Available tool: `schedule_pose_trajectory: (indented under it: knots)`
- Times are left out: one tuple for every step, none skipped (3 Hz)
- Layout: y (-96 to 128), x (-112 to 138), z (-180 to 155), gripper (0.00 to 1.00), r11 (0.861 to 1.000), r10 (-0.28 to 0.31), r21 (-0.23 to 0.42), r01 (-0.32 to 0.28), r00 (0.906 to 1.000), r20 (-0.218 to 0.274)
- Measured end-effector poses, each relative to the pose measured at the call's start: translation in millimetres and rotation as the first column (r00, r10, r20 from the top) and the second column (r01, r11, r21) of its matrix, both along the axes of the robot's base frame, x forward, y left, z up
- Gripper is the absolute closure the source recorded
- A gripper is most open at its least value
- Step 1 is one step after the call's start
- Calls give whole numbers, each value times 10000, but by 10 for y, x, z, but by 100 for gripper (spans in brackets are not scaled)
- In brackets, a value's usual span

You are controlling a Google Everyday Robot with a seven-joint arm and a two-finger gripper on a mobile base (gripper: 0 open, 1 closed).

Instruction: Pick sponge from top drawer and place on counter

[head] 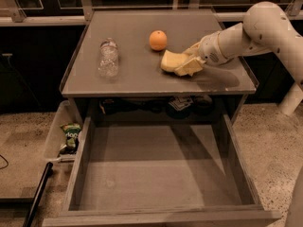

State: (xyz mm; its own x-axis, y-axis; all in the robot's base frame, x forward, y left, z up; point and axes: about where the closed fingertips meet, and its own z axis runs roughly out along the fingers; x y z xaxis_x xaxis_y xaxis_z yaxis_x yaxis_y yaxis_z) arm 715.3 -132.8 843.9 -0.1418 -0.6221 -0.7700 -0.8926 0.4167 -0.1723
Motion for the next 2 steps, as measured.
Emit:
schedule_pose_trajectory:
  knots:
    - [0,0,0,0,10000,0,0,0,10000,0]
    - [1,0,0,0,10000,1,0,-1,10000,-1]
